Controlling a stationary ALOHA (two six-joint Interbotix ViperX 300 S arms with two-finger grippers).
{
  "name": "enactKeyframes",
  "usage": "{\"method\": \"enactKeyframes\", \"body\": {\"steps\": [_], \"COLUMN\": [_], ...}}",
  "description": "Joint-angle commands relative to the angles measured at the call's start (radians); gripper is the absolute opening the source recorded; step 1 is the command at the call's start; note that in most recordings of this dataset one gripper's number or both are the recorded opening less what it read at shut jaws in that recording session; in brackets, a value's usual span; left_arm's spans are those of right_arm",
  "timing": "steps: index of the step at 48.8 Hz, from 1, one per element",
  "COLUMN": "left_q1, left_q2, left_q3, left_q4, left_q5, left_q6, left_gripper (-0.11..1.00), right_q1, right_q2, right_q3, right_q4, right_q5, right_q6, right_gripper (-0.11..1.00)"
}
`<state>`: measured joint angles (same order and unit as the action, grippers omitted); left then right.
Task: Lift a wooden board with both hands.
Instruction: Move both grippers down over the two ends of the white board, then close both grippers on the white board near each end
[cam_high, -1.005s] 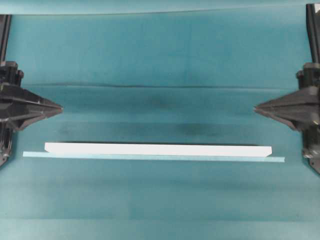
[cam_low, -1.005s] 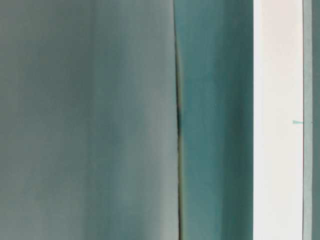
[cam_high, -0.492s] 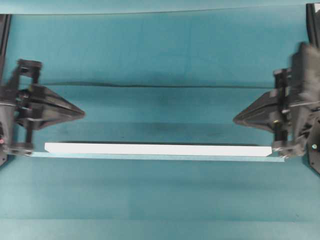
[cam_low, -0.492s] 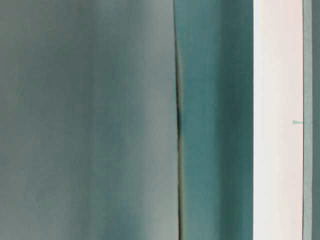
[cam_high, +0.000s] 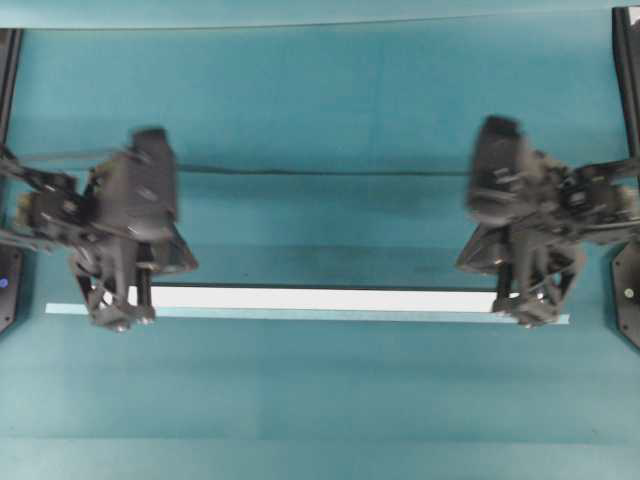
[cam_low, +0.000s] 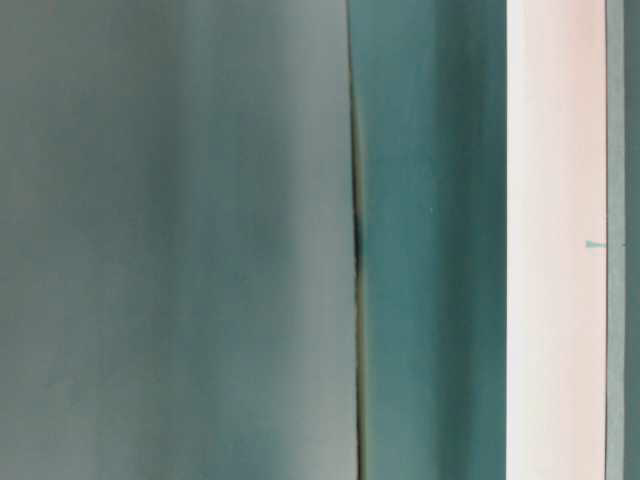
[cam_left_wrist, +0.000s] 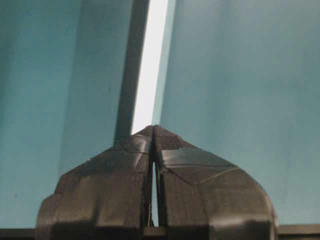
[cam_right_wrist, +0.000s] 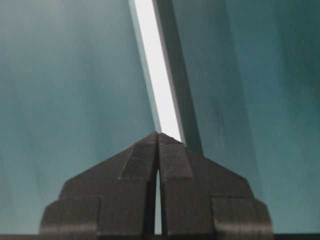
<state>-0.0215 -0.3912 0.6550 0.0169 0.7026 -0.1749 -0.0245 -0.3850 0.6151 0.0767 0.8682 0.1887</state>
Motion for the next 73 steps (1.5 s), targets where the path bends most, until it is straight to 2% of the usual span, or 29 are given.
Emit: {"method": "enactKeyframes", "body": {"steps": [1, 7, 15, 19, 27, 30, 34, 41, 45, 48, 50, 62, 73], "left_q1": [-0.006, -0.006, 0.002, 0.002, 0.002, 0.005, 0.005, -0.003, -0.002, -0.002, -0.002, 0.011, 0.008], "left_q2": [0.028, 0.054, 0.064, 0.067, 0.077, 0.083, 0.086, 0.094, 0.109, 0.129, 0.140, 0.209, 0.284], "left_q3": [-0.051, -0.066, -0.078, -0.078, -0.078, -0.081, -0.083, -0.091, -0.094, -0.092, -0.091, -0.080, -0.029], "left_q4": [0.003, 0.003, 0.005, 0.005, 0.005, 0.005, 0.005, 0.005, 0.009, 0.009, 0.009, 0.009, 0.009], "left_q5": [0.046, 0.086, 0.106, 0.121, 0.132, 0.132, 0.132, 0.132, 0.132, 0.132, 0.129, 0.095, 0.006], "left_q6": [0.017, 0.054, 0.080, 0.087, 0.095, 0.091, 0.089, 0.098, 0.101, 0.098, 0.098, 0.101, 0.098], "left_gripper": [-0.01, -0.01, -0.01, -0.01, 0.09, 0.20, 0.44, 0.86, 0.98, 0.96, 0.94, 0.98, 0.98], "right_q1": [0.003, 0.003, 0.003, 0.003, 0.003, 0.005, 0.002, 0.002, 0.006, 0.008, 0.008, 0.008, 0.018], "right_q2": [0.058, 0.117, 0.158, 0.164, 0.169, 0.170, 0.178, 0.198, 0.210, 0.216, 0.222, 0.252, 0.282], "right_q3": [-0.061, -0.109, -0.126, -0.127, -0.124, -0.124, -0.123, -0.117, -0.110, -0.110, -0.112, -0.078, -0.021], "right_q4": [-0.017, -0.025, -0.021, 0.002, 0.026, 0.029, 0.029, 0.018, -0.002, -0.014, -0.018, -0.018, -0.017], "right_q5": [0.072, 0.141, 0.163, 0.175, 0.184, 0.181, 0.181, 0.176, 0.160, 0.132, 0.112, 0.046, -0.054], "right_q6": [-0.008, -0.051, -0.086, -0.091, -0.133, -0.155, -0.170, -0.166, -0.167, -0.166, -0.164, -0.160, -0.153], "right_gripper": [0.00, 0.00, 0.00, 0.00, 0.03, 0.08, 0.22, 0.64, 0.85, 0.94, 0.95, 0.95, 0.95]}}
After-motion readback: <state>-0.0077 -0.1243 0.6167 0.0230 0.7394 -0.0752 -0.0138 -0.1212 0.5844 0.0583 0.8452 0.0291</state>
